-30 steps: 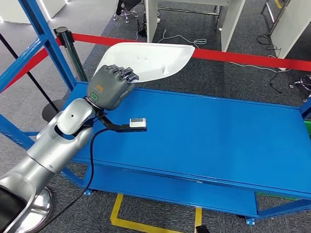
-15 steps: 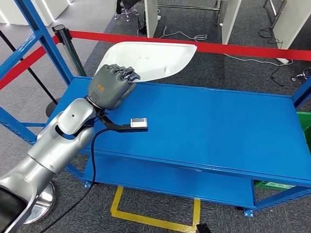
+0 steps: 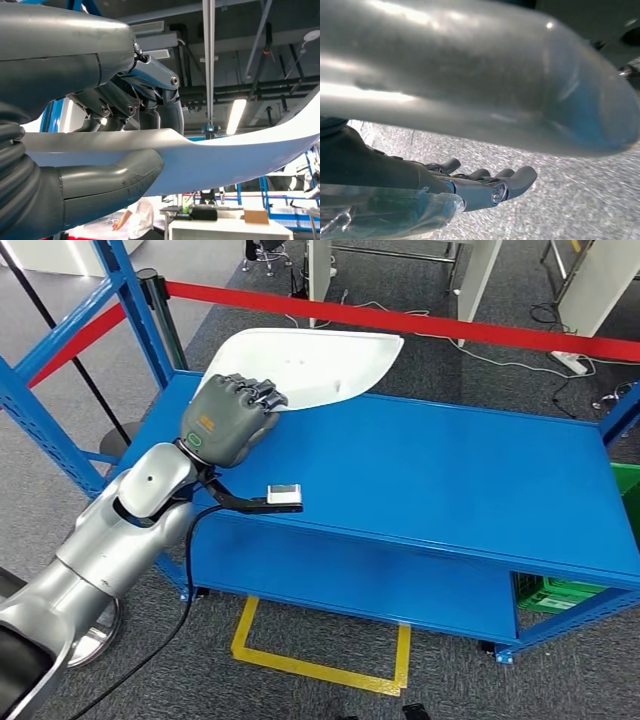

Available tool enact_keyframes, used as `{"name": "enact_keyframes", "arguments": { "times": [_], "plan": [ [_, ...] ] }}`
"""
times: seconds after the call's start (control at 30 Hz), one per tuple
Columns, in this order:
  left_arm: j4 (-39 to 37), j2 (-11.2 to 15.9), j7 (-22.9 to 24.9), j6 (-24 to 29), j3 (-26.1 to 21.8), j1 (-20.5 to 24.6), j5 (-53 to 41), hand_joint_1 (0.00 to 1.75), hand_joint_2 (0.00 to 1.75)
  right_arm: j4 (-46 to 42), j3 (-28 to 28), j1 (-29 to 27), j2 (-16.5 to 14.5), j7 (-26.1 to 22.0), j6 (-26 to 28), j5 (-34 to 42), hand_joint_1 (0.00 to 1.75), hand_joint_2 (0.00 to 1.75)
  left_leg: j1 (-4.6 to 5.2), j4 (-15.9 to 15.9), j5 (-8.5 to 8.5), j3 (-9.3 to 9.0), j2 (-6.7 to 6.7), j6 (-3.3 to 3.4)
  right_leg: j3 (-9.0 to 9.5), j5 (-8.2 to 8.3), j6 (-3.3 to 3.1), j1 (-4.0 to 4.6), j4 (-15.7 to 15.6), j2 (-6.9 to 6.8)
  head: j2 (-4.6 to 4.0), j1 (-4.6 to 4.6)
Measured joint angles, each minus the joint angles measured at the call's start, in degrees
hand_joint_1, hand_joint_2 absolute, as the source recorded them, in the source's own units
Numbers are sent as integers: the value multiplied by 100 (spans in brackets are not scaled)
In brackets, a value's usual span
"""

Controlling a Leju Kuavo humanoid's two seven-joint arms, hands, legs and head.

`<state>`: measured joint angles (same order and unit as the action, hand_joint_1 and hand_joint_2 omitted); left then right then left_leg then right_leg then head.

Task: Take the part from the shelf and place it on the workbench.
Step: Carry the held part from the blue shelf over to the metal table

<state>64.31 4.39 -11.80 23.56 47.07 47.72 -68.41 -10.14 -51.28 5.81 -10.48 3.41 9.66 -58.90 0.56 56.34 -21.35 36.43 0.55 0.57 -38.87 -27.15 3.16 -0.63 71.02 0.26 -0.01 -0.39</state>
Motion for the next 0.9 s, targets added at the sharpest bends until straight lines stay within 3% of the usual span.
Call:
{"name": "enact_keyframes", "arguments": {
  "times": [0.07,0.1,0.13,0.2,0.23,0.27,0.37,0.4,0.43,0.5,0.53,0.6,0.63,0.7,0.73,0.77,0.8,0.87,0.9],
  "plan": [
    [5,19,-1,2,-9,0,3,175,175,0,1,16,-1,-2,0,-9,0,0,7,16,99,107,9,-50,575,8,-30,9,-769,12,-1,-3],
    [9,27,-1,4,-15,4,6,175,175,0,1,22,-1,-4,-1,-13,0,0,10,22,146,136,11,-80,738,-52,-53,17,-1036,21,-1,-4],
    [12,32,-1,7,-20,8,10,175,175,0,2,25,-2,-7,-1,-19,0,0,10,21,195,156,11,-111,800,-105,-84,30,-1168,30,-1,-7],
    [14,51,-4,10,-23,10,19,175,175,0,1,19,-2,-8,-2,-30,0,0,-1,19,254,187,12,-178,733,-37,-163,32,-1200,27,0,-5],
    [15,66,-5,11,-25,10,25,175,175,0,1,21,-3,-8,-2,-35,0,0,-6,67,175,224,12,-215,687,17,-210,26,-1198,19,1,-15],
    [15,85,-7,11,-27,9,29,175,175,0,0,24,-3,-8,-2,-40,0,0,-13,215,-12,287,10,-251,628,80,-251,14,-1206,10,1,-27],
    [15,128,-11,11,-31,5,50,175,175,0,0,29,-4,-9,-6,-68,0,0,-45,1257,-835,577,5,-330,397,275,-300,7,-1207,-14,1,-53],
    [15,141,-14,11,-30,0,55,175,175,0,0,27,-4,-9,-7,-78,0,0,-52,1576,-941,626,5,-345,311,342,-299,7,-1205,-23,1,-52],
    [15,153,-17,11,-29,-4,58,175,175,0,0,27,-4,-9,-7,-84,0,0,-59,1750,-911,606,5,-353,225,410,-295,7,-1203,-30,1,-53],
    [17,169,-22,12,-32,-4,62,175,175,0,0,32,-4,-9,-7,-89,0,0,-73,1559,-630,292,4,-351,63,545,-273,7,-1199,-36,1,-54],
    [21,175,-23,13,-36,0,63,175,175,-2,0,35,-4,-8,-6,-89,0,0,-79,1237,-561,-9,3,-342,-2,606,-251,11,-1197,-32,1,-56],
    [40,175,-25,14,-45,22,66,175,175,-7,0,39,-4,-7,-4,-92,0,0,-73,437,-665,-609,6,-295,-96,724,-189,26,-1189,-28,1,-51],
    [48,175,-26,15,-46,30,67,175,175,-9,0,41,-4,-7,-3,-93,0,0,-56,169,-740,-771,10,-261,-129,795,-155,25,-1206,-30,1,-50],
    [53,184,-34,13,-40,19,67,175,175,-8,1,34,-4,-5,-3,-95,0,0,-27,-7,-718,-763,11,-171,-190,937,-85,-3,-1266,-39,1,-50],
    [52,192,-38,11,-36,1,67,175,175,-8,2,22,-8,-4,-4,-96,0,0,-21,-12,-650,-710,5,-124,-229,904,-53,-21,-1261,-40,1,-49],
    [52,202,-42,9,-33,-12,67,175,175,-7,2,4,-11,1,-6,-98,0,0,-25,-21,-583,-654,-3,-75,-282,751,-28,-28,-1152,-37,1,-43],
    [52,210,-42,7,-31,-18,67,175,175,-7,1,-10,-14,4,-7,-102,0,0,-32,-27,-515,-592,-11,-37,-356,495,-10,-30,-920,-35,1,-32],
    [52,224,-42,5,-30,-22,67,175,175,-7,0,-11,-17,9,-9,-112,0,0,-22,-23,-387,-447,-15,0,-514,-85,7,-19,-169,-32,1,-12],
    [52,231,-42,4,-29,-28,67,175,175,-7,0,-2,-17,9,-9,-117,0,0,-16,-20,-322,-368,-15,3,-558,-231,8,-12,179,-32,1,-8]
  ]
}}
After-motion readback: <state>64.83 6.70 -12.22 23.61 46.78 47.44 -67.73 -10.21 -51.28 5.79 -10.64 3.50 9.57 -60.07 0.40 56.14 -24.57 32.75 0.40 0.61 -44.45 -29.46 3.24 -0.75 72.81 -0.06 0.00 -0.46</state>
